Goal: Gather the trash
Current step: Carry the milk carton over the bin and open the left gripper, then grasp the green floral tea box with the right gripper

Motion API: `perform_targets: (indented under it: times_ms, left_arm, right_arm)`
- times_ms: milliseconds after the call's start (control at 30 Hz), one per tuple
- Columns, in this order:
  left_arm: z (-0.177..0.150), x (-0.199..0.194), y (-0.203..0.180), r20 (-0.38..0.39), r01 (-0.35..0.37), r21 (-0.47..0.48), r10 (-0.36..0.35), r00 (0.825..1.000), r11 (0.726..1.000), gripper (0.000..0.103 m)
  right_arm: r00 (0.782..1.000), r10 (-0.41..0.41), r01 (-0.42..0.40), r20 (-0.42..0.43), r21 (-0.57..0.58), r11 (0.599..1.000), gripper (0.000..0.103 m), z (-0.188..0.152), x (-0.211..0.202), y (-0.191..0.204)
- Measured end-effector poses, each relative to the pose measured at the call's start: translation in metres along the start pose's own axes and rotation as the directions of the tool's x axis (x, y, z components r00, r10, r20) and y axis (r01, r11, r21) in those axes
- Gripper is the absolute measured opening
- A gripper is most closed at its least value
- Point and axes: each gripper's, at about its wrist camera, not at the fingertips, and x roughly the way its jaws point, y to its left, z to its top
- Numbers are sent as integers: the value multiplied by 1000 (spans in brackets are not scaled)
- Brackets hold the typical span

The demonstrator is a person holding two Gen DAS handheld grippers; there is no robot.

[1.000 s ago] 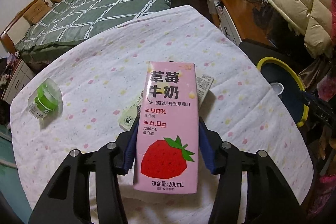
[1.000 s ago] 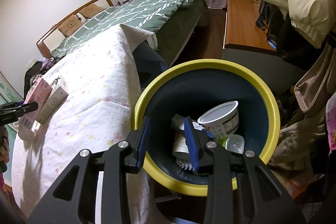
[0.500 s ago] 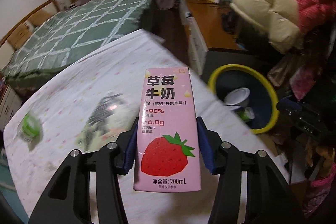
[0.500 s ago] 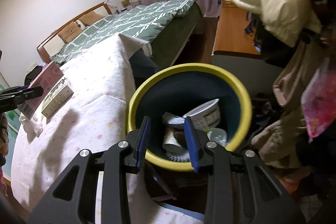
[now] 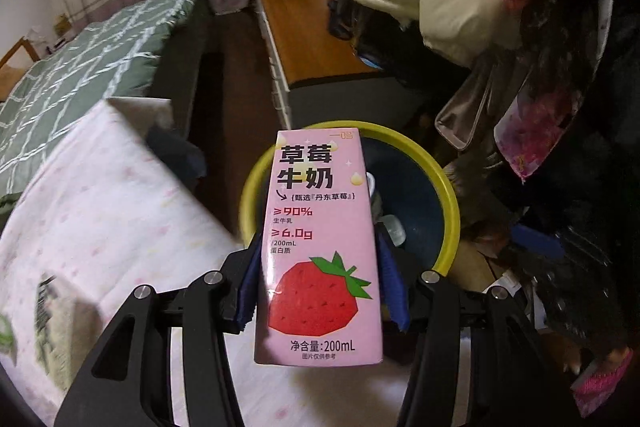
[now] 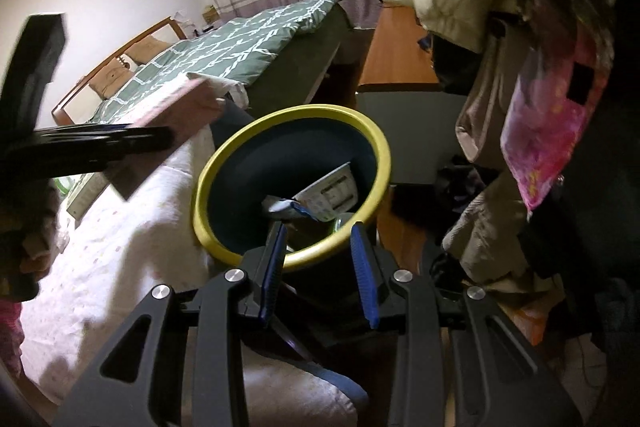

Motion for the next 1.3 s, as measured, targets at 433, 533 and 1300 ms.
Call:
perform_targets:
  times_ms: [433, 533, 1300]
  left_arm:
    - [12, 16, -7, 52, 10, -67, -6, 999, 998, 69]
    - [-1, -23, 3, 125, 0, -95, 12, 992, 995, 74]
    - [-288, -261, 143, 205, -291, -625, 512, 834, 725, 87]
  right_arm:
    - [1000, -4, 4, 4, 8, 1000, 40, -3, -3, -6]
    - [1000, 12, -12, -1, -11, 1000, 40, -3, -1, 4]
    - [958, 265, -288, -112, -340, 895, 44, 8, 41, 250]
